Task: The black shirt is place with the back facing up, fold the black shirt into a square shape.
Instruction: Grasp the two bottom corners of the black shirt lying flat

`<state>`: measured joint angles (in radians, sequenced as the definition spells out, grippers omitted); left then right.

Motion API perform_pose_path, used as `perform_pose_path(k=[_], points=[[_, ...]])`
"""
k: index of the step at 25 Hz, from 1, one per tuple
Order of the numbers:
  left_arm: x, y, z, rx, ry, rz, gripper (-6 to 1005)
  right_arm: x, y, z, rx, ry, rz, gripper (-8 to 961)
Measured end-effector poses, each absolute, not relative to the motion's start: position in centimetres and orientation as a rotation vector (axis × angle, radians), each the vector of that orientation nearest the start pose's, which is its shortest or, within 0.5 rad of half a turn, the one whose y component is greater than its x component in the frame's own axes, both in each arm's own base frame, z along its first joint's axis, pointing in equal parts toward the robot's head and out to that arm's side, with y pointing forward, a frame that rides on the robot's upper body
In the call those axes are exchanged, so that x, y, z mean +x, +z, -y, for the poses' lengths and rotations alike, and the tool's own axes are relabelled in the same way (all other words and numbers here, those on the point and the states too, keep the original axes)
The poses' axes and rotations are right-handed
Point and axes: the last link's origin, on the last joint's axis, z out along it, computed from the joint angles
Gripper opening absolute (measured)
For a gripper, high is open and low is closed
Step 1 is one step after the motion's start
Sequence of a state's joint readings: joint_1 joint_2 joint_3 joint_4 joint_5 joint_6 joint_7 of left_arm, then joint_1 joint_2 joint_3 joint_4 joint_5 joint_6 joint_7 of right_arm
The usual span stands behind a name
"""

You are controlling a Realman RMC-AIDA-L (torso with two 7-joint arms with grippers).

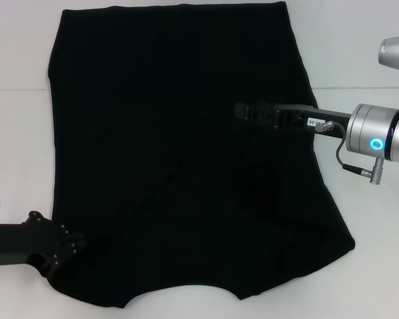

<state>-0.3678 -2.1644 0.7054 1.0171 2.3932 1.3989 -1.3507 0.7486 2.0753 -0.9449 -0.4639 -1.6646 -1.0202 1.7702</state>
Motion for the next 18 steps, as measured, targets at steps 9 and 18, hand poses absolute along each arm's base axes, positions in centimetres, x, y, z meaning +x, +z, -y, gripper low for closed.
perform_pose_path(k=[9, 18], points=[[-33.2, 2.8, -30.2, -2.603, 0.002, 0.541, 30, 20.9, -3.5, -41.9, -2.364, 0.790, -1.145, 731], [-34.9, 4.2, -28.9, -2.505, -0.059, 0.658, 14, 23.0, -1.9, -41.0, -2.319, 0.798, -1.301, 727]])
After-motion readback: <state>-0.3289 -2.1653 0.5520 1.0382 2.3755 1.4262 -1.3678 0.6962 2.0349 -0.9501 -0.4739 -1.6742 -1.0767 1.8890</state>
